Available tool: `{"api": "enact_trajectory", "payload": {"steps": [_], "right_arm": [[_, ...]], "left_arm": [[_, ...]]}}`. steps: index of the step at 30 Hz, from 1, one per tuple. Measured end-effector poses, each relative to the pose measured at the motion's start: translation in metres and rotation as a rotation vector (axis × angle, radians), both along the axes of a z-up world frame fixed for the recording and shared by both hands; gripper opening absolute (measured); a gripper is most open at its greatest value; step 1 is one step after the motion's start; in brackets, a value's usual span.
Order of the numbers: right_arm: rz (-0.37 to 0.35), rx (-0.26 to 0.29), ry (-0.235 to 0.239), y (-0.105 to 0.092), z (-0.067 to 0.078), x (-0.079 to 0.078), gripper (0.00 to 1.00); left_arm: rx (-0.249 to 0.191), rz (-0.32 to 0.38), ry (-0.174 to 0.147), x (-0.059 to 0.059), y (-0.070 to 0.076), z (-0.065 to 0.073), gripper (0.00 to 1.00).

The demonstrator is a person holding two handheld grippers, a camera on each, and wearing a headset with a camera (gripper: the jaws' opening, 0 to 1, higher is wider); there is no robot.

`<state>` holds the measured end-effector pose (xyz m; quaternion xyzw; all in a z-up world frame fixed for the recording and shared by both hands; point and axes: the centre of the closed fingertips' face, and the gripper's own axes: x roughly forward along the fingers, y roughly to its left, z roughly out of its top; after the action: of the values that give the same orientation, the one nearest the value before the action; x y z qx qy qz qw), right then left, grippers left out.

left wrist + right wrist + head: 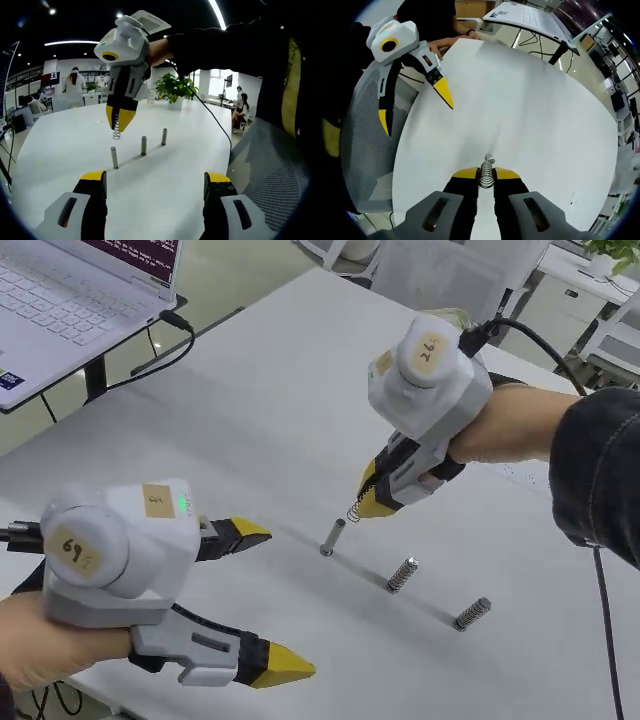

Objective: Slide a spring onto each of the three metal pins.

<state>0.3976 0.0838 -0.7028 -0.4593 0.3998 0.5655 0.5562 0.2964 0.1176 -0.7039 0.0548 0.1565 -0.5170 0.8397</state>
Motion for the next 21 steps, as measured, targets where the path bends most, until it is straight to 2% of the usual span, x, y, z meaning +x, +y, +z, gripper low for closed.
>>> {"api": "enact_trajectory", "payload": {"steps": [11, 21], "right_arm": [[0.015, -0.017, 0.013, 0.006, -0.015, 0.005, 0.08], [0.014, -0.021, 0.025, 0.005, -0.018, 0.006, 0.08]], "left_arm": [[0.000, 0.019, 0.005, 0.002, 0.007, -0.004, 0.75], [-0.004, 0.021, 0.011, 0.003, 0.007, -0.006, 0.73]]}}
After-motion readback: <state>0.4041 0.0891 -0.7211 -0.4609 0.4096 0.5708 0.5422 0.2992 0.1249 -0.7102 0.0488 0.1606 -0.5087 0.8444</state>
